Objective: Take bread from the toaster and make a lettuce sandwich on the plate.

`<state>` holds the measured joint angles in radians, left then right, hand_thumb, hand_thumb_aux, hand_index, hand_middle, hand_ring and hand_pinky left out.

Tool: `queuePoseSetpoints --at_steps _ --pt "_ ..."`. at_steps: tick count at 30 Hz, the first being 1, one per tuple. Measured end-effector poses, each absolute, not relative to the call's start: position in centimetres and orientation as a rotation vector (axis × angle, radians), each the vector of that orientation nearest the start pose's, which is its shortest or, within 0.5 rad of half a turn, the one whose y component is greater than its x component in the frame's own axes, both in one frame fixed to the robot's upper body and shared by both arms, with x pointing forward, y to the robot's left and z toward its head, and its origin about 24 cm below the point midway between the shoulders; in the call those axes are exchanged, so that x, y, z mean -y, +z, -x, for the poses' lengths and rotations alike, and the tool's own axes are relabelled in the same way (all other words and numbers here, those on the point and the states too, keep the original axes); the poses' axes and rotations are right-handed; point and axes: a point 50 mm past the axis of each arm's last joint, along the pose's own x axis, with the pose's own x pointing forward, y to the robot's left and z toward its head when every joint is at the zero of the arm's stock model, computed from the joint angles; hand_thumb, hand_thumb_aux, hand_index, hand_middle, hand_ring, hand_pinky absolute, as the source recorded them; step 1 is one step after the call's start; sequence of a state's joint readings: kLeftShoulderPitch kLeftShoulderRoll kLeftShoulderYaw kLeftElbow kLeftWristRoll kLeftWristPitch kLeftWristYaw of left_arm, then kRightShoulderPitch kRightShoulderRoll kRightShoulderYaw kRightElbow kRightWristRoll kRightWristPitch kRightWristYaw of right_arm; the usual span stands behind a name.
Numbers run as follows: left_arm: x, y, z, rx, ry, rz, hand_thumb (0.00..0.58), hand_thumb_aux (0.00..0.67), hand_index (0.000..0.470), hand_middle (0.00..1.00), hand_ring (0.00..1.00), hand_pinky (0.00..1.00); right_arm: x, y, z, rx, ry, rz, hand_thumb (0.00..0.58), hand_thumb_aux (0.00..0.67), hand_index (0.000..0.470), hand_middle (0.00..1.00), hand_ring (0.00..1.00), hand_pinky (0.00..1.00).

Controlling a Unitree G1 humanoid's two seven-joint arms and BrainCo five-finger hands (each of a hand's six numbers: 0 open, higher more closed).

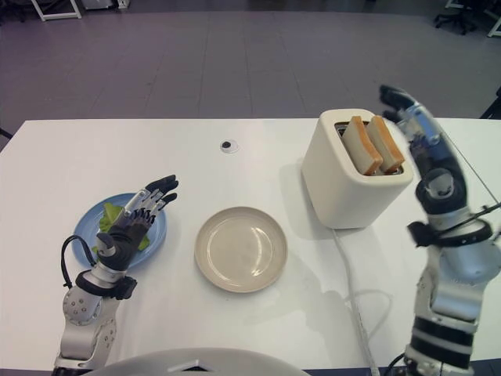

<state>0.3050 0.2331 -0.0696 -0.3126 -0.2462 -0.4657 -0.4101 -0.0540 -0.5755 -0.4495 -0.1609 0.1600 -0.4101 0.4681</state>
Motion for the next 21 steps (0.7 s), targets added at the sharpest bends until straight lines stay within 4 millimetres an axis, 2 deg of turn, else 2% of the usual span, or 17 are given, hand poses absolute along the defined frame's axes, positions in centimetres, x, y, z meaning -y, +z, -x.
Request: queuePoseSetpoints --at_steps 1,2,3,5,6,8,10,12,14,16,17,20,21 --pt "-16.0 9.3 -17.9 0.465 -0.447 -0.051 0.0 0.0 0.0 0.0 0.0 0.0 29.1 19.3 -22.9 0.567 0.11 0.732 0.0 0.0 0.0 0.0 0.0 0.0" --pt "-16.0 9.3 -18.0 0.467 -0.447 -0.049 0.0 0.0 0.0 0.0 0.0 0.0 31.2 18.0 -24.0 0.449 0.025 0.795 0.0 0.0 0.0 0.0 0.0 0.0" --pt "-16.0 9.3 -18.0 0.467 -0.447 -0.049 0.0 0.0 0.0 0.0 0.0 0.0 31.8 17.4 -24.3 0.412 -0.001 0.822 0.0 0.0 0.0 0.0 0.0 0.0" --pt "-15.9 9.3 -18.0 0.466 -0.449 -0.053 0.0 0.0 0.0 0.0 0.0 0.0 33.5 14.9 -25.2 0.27 -0.057 0.925 0.0 0.0 0.0 0.0 0.0 0.0" --pt "-15.9 9.3 -18.1 0.464 -0.45 -0.056 0.0 0.0 0.0 0.0 0.0 0.0 33.8 13.7 -25.5 0.22 -0.066 0.956 0.0 0.0 0.0 0.0 0.0 0.0" --pt "-15.9 9.3 -18.0 0.464 -0.45 -0.056 0.0 0.0 0.0 0.0 0.0 0.0 34.0 12.2 -25.9 0.172 -0.078 0.993 0.075 0.045 0.031 0.0 0.0 0.0" --pt "-15.9 9.2 -18.0 0.463 -0.449 -0.057 0.0 0.0 0.0 0.0 0.0 0.0 34.4 11.8 -26.2 0.162 -0.104 1.004 0.053 0.032 0.022 0.0 0.0 0.0" --pt "-15.9 9.2 -18.0 0.463 -0.449 -0.057 0.0 0.0 0.0 0.0 0.0 0.0 34.8 11.9 -26.4 0.164 -0.133 1.005 0.058 0.034 0.024 0.0 0.0 0.0" --pt "-15.9 9.2 -18.0 0.463 -0.449 -0.057 0.0 0.0 0.0 0.0 0.0 0.0 34.9 12.1 -26.5 0.17 -0.139 1.013 0.175 0.11 0.077 0.0 0.0 0.0" --pt "-15.9 9.2 -18.0 0.462 -0.449 -0.057 0.0 0.0 0.0 0.0 0.0 0.0 34.9 11.9 -26.6 0.174 -0.135 1.014 0.382 0.279 0.195 0.0 0.0 0.0" --pt "-15.9 9.2 -18.0 0.462 -0.449 -0.057 0.0 0.0 0.0 0.0 0.0 0.0 34.9 11.7 -26.6 0.171 -0.13 1.013 0.438 0.339 0.238 0.0 0.0 0.0" --pt "-15.9 9.2 -18.0 0.462 -0.449 -0.057 0.0 0.0 0.0 0.0 0.0 0.0 34.8 12.5 -26.9 0.214 -0.143 1.011 0.454 0.357 0.251 0.0 0.0 0.0" --pt "-15.9 9.2 -18.0 0.462 -0.449 -0.057 0.0 0.0 0.0 0.0 0.0 0.0 34.7 12.5 -26.9 0.215 -0.138 1.012 0.476 0.386 0.271 0.0 0.0 0.0"
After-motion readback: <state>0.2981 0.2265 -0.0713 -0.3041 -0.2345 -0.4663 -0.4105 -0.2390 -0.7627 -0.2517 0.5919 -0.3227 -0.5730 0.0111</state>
